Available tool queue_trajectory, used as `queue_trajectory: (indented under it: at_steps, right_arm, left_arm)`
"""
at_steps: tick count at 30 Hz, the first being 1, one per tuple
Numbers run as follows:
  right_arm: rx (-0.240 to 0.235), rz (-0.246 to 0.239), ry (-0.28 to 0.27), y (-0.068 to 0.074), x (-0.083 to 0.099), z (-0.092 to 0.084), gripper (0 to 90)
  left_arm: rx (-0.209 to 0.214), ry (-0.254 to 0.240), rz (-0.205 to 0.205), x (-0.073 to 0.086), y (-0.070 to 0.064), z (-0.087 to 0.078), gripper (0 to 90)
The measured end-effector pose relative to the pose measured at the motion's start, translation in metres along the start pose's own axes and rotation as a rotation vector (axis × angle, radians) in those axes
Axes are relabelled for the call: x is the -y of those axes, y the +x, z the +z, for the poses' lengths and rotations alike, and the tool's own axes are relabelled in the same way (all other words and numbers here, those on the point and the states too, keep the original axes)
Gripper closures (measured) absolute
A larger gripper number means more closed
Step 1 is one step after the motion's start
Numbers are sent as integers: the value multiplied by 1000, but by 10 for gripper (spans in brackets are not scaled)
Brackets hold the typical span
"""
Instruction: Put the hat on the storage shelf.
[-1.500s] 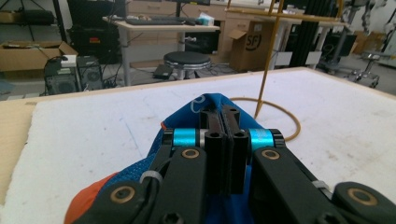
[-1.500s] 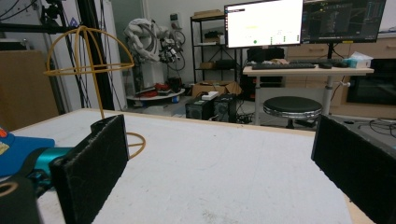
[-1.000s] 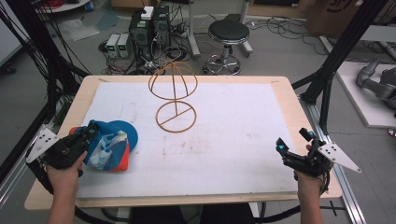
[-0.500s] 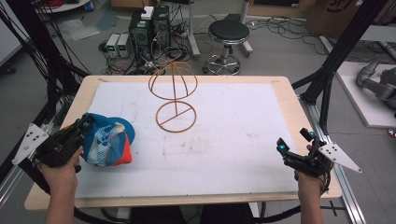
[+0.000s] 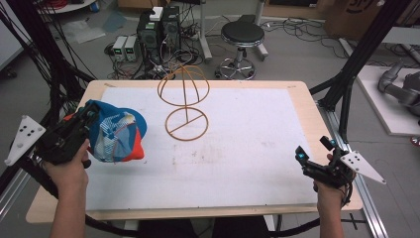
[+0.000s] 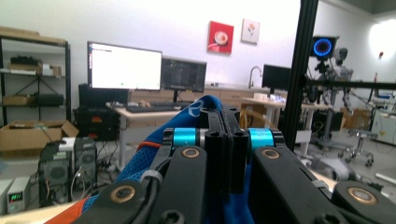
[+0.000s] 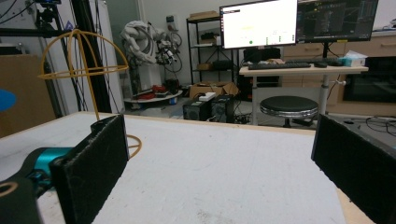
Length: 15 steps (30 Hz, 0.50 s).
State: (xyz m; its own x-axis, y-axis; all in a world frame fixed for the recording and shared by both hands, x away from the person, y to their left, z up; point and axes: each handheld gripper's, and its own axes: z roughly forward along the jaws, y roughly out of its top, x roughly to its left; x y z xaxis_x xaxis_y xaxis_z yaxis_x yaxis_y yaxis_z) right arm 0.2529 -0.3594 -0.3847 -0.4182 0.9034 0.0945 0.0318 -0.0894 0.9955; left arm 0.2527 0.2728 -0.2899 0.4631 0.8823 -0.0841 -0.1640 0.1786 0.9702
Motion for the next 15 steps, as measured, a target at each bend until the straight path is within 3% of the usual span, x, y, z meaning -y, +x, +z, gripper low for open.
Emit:
queue_trajectory:
  at_steps: [10,15]
  right_arm:
    - [-1,5,-1,0,0,0,38]
    - [1,13,3,1,1,2,38]
  left_arm:
    - [-16,-106,-12,-33,-10,20,888]
    - [-25,-131,-9,-43,-17,32,888]
